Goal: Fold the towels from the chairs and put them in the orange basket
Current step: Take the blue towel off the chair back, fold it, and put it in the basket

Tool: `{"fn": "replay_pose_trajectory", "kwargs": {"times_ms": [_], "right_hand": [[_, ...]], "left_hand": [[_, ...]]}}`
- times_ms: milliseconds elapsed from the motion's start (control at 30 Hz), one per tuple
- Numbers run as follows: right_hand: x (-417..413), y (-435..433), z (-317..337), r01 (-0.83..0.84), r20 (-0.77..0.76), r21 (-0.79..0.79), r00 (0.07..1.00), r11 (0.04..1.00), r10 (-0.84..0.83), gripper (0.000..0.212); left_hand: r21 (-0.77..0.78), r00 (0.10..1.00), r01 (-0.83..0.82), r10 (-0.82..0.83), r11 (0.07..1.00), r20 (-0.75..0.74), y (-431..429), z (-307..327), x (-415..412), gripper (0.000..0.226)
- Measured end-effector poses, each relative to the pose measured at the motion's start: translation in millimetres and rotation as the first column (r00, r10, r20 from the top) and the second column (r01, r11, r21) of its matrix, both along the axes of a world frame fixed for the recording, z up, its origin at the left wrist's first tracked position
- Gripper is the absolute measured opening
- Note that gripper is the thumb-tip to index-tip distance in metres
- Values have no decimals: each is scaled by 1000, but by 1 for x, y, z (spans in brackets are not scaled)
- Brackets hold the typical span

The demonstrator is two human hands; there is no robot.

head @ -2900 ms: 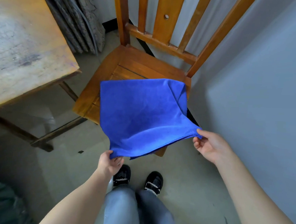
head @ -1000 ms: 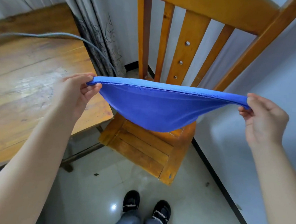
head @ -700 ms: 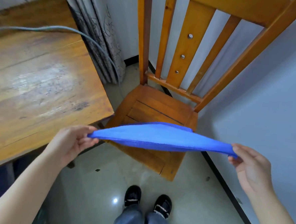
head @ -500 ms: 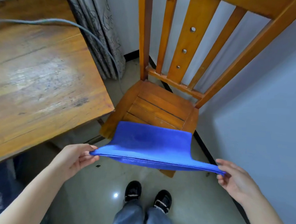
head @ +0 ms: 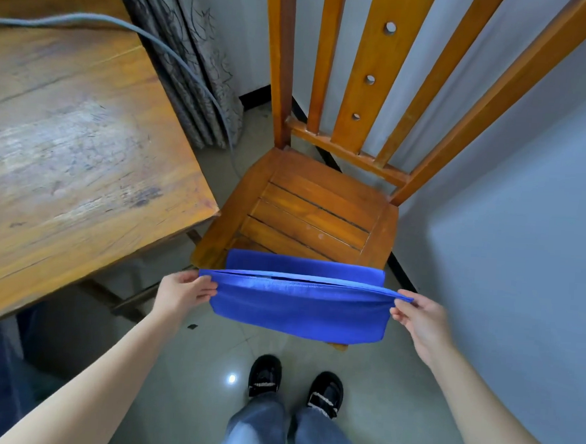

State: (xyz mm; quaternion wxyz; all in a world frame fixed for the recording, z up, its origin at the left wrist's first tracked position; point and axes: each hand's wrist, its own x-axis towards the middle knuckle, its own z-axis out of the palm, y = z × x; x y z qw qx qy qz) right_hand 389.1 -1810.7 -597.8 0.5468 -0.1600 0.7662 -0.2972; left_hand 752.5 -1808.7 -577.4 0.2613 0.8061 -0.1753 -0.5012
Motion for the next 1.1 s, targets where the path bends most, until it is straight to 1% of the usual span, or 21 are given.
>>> {"fn": "replay_pose_trajectory", "kwargs": {"times_ms": [67, 100, 200, 233, 300, 367, 400, 433, 467, 500, 533, 567, 633, 700, 767, 833, 867, 967, 1000, 1033, 1100], "right_hand": [[0, -7, -18, -77, -123, 2, 989, 997, 77, 11], [0, -11, -24, -110, -171, 15, 979, 994, 111, 10], [0, -24, -49, -166, -270, 51, 947, 985, 174, 26], [2, -28, -55, -177, -299, 60, 936, 982, 187, 34], [3, -36, -73, -177, -321, 77, 927, 981, 192, 44], [4, -44, -85, -189, -331, 86, 921, 978, 207, 41], [4, -49, -90, -199, -321, 92, 921, 976, 218, 32], [7, -51, -93, -211, -307, 101, 923, 972, 232, 18], [7, -51, -97, -219, -293, 121, 924, 968, 246, 26], [7, -48, -101, -207, -273, 155, 931, 966, 243, 48], [8, -43, -103, -188, -253, 189, 939, 964, 233, 64], [8, -36, -107, -171, -234, 204, 947, 964, 218, 72], [6, -21, -110, -136, -147, 226, 974, 965, 172, 76], [5, -14, -112, -119, -48, 248, 990, 962, 135, 76], [5, -11, -115, -161, 40, 254, 987, 954, 156, 72], [7, -11, -118, -175, 74, 248, 984, 953, 162, 53], [8, -10, -121, -163, 63, 241, 986, 957, 152, 39], [7, -11, -117, -104, 9, 236, 994, 966, 105, 10], [6, -13, -114, -87, -16, 235, 996, 968, 93, 10], [5, -16, -112, -77, -37, 226, 995, 971, 88, 14], [1, -23, -105, -63, -75, 162, 994, 985, 76, 17]], "left_hand": [[-2, 1000, -9, 9, 1000, 1, -14, -23, -6, 33], [5, 1000, -14, 14, 1000, -4, -21, -31, -9, 33], [98, 996, 29, -37, 995, 81, -42, -61, -15, 8], [115, 992, 31, -45, 993, 119, -48, -67, -16, 7], [106, 974, 56, -77, 993, 214, -57, -86, -15, 22], [83, 963, 91, -109, 992, 247, -65, -99, -13, 27], [58, 973, 59, -70, 997, 219, -68, -103, -13, 22], [39, 981, 43, -49, 998, 188, -69, -106, -15, 11], [45, 986, 50, -57, 998, 157, -69, -113, -13, 19], [68, 988, 78, -86, 995, 126, -65, -118, -13, 39], [102, 986, 97, -109, 990, 123, -59, -123, -13, 51], [117, 981, 103, -120, 988, 153, -51, -127, -11, 55], [171, 975, 59, -93, 984, 202, -30, -135, -6, 58], [262, 993, -21, -9, 965, 113, -19, -140, -1, 70], [353, 999, -28, 39, 935, -25, -12, -144, 0, 71], [394, 991, 49, 4, 918, -132, -9, -148, -2, 51], [393, 989, 84, -30, 916, -142, -7, -149, -4, 39], [330, 997, 82, -77, 941, -29, -5, -147, -7, 19], [302, 997, 76, -80, 950, -1, -6, -143, -6, 10], [273, 996, 82, -88, 959, 10, -8, -139, -6, 7], [204, 995, 101, -103, 974, 2, -15, -133, -8, 20]]}}
